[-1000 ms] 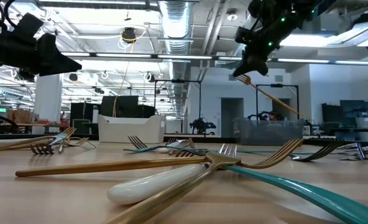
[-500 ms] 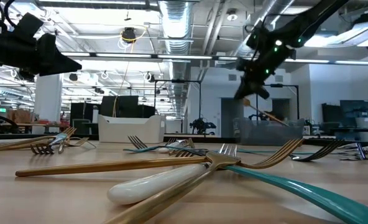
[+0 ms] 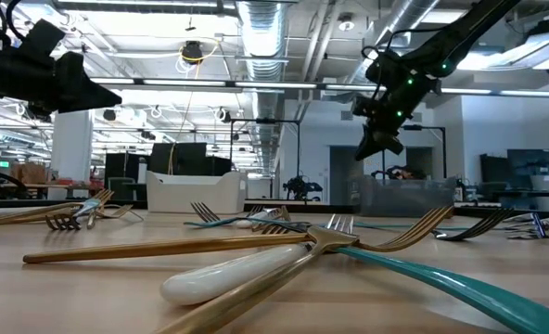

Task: Sort silverware by color (type)
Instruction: Put the gold fork into the top black bin, then put the white fork into the white bin

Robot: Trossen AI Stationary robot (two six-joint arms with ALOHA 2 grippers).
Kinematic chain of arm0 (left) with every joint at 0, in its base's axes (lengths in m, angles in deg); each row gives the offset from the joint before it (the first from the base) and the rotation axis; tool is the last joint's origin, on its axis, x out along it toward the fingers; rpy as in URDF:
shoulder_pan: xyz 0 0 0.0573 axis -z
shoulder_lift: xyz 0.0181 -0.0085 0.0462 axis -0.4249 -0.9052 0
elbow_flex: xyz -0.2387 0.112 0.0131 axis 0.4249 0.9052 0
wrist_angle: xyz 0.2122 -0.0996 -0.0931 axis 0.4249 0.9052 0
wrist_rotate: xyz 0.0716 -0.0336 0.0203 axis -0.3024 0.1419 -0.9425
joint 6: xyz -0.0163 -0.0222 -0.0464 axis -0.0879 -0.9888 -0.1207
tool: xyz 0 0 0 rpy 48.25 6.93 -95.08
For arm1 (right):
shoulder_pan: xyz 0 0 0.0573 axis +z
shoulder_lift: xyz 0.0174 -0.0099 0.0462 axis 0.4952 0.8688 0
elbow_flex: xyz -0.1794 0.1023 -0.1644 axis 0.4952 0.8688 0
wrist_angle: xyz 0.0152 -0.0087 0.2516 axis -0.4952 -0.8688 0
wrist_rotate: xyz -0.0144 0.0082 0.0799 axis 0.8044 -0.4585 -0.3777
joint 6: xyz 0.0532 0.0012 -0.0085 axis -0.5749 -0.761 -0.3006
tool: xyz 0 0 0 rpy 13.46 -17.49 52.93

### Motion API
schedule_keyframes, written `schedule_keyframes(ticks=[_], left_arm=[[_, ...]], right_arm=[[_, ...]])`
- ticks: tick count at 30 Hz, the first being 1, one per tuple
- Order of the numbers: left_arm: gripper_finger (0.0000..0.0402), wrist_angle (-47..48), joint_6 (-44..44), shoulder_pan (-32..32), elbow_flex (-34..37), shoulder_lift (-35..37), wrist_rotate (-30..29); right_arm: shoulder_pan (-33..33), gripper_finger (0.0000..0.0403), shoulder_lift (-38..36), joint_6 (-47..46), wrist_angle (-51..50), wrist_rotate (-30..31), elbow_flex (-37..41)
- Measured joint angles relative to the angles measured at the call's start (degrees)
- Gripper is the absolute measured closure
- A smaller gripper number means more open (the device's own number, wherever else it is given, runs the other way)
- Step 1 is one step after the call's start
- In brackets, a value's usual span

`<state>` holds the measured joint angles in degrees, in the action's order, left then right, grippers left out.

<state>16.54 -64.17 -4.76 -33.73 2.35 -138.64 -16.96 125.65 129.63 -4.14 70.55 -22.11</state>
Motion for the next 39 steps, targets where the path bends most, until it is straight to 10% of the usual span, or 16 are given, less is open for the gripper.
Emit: schedule_keyframes(ticks=[14,31,39], left_arm=[[0.0281,-0.55,-3.14,-0.02,0.0,0.0,3.44],[0.0281,-2.43,-11.52,-0.04,0.0,-0.05,16.05],[0.0281,-5.07,-17.37,-0.02,0.52,-6.21,23.12]], right_arm=[[5.09,0.0262,-2.5,-31.57,-1.43,-0.09,0.0],[32.38,0.0255,-2.53,-41.44,-5.31,-3.3,0.0],[39.5,0.0257,-2.53,-61.08,-13.97,0.69,0.0]])
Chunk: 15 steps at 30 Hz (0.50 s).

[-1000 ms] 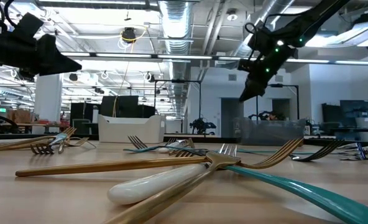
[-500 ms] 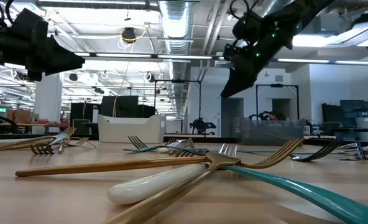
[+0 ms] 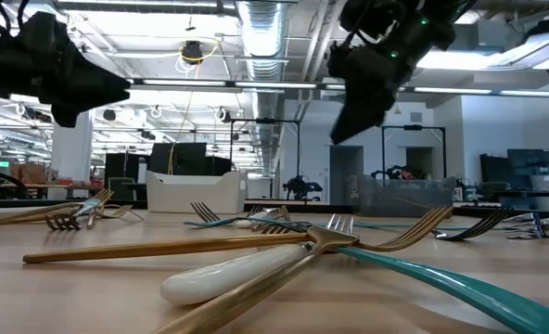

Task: Sort silverware by color (type)
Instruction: Put the white fork into the white bin

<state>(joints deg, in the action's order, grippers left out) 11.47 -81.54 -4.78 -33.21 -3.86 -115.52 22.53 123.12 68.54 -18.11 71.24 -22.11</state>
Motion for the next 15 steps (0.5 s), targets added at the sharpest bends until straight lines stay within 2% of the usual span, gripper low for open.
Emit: schedule_keyframes(ticks=[8,11,15], left_arm=[[0.0281,-0.38,-5.53,1.09,0.02,-9.69,-0.41],[0.0281,-2.72,-5.78,1.09,0.04,-12.2,-0.46],[0.0281,-5.12,-5.56,1.09,-0.12,-14.74,0.6]], right_arm=[[8.68,0.0258,0.02,-0.14,-33.88,1.08,0.04],[11.78,0.0258,0.02,-0.14,-40.32,2.99,0.04],[15.12,0.026,0.02,0.05,-42.94,4.32,0.28]])
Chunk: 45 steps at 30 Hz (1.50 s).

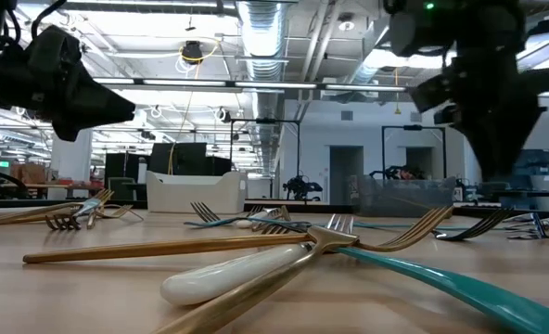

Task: Sort silverware by color (type)
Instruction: Put the white fork into the white bin

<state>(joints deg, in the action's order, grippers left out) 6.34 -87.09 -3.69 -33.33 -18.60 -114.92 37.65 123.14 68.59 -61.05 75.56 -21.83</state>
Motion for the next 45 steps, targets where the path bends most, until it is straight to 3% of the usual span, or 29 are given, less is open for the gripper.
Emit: schedule_keyframes(ticks=[10,20,26,33,37,45], left_arm=[[0.0281,-4.6,0.35,0.02,-0.19,-3.94,3.37],[0.0281,-5.55,1.77,0.0,-0.25,-4.07,1.85],[0.0281,-5.47,1.32,0.0,-0.27,-4.07,1.78],[0.0281,-5.41,-1.04,0.0,-0.29,-4.07,-0.79],[0.0281,-5.41,-1.63,-0.02,-0.31,-4.07,-0.77],[0.0281,-13.9,-1.13,-1.62,-0.36,-7.54,0.66]], right_arm=[[7.6,0.0282,0.0,-0.34,5.82,-1.32,9.22],[8.09,0.0284,0.04,-0.5,15.19,-1.74,14.59],[7.05,0.0292,0.02,-2.18,16.59,-0.01,14.61],[3.34,0.0377,-0.04,-3.49,19.3,0.14,14.57],[1.55,0.0377,-0.07,-4.36,19.5,0.43,14.43],[-0.81,0.0388,0.09,-3.72,23.32,9.67,8.2]])
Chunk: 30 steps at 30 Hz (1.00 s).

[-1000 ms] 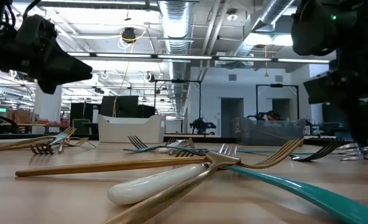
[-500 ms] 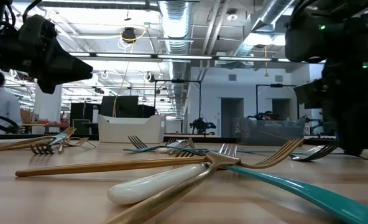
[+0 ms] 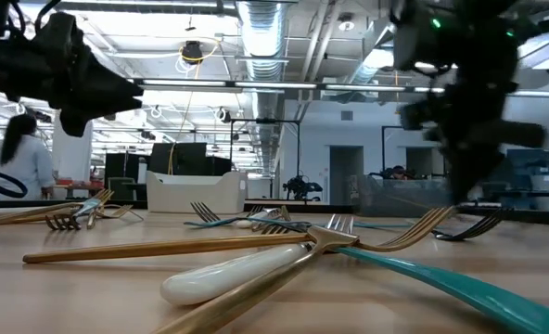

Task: Sort silverware by color (type)
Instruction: Put the white fork into the white bin

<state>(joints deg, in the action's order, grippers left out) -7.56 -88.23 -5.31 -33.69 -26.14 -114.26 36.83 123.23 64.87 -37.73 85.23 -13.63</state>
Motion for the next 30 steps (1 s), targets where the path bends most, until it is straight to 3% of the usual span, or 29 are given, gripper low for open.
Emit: schedule_keyframes(ticks=[5,9,15,19,25,30], left_arm=[[0.0281,-4.09,-0.27,-0.85,-0.02,-5.89,1.39],[0.0281,-4.74,-2.45,-0.85,-0.02,-9.95,1.65],[0.0281,-4.81,-3.77,-0.86,-0.02,-12.91,0.92],[0.0281,-4.8,-4.55,-0.87,-0.02,-13.17,0.2],[0.0281,-4.75,-4.99,-0.85,-0.02,-13.15,0.78],[0.0281,-4.56,-5.01,-0.85,-0.02,-13.15,1.15]], right_arm=[[-2.34,0.0396,-0.07,5.16,10.41,0.97,-3.05],[-4.37,0.0368,-0.07,4.96,12.0,0.97,-3.35],[-7.47,0.0307,-0.07,-3.24,2.83,0.78,-3.2],[-10.38,0.0268,-0.07,-16.44,3.37,0.83,-1.72],[-13.04,0.0213,-0.07,-23.24,4.33,-1.3,1.25],[-13.31,0.0202,-0.04,-27.03,6.5,-2.44,4.58]])
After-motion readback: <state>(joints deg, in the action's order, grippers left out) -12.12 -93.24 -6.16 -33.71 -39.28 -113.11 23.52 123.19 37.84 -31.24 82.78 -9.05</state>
